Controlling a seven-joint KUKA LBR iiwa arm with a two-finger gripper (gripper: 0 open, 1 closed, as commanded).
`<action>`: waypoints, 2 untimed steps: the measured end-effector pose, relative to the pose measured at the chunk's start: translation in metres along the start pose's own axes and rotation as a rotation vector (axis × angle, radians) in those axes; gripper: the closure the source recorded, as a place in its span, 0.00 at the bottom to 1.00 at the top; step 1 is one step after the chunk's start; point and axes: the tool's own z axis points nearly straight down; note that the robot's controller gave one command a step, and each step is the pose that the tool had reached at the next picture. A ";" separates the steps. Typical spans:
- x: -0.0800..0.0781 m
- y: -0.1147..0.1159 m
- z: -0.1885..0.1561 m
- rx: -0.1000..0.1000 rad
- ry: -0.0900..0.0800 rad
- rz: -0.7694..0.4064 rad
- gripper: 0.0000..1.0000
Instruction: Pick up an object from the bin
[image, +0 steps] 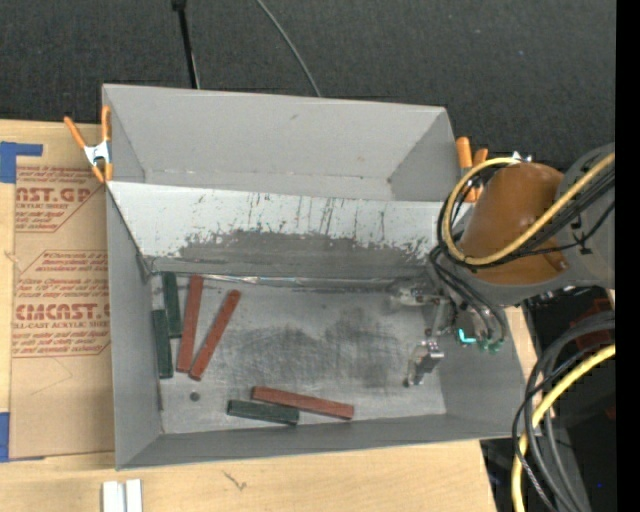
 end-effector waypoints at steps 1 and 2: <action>-0.002 0.000 -0.004 0.001 -0.007 -0.001 0.00; 0.020 0.021 0.039 0.003 -0.014 -0.145 0.00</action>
Offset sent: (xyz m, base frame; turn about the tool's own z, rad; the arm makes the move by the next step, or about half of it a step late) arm -0.0351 0.0342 -0.0657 -0.2276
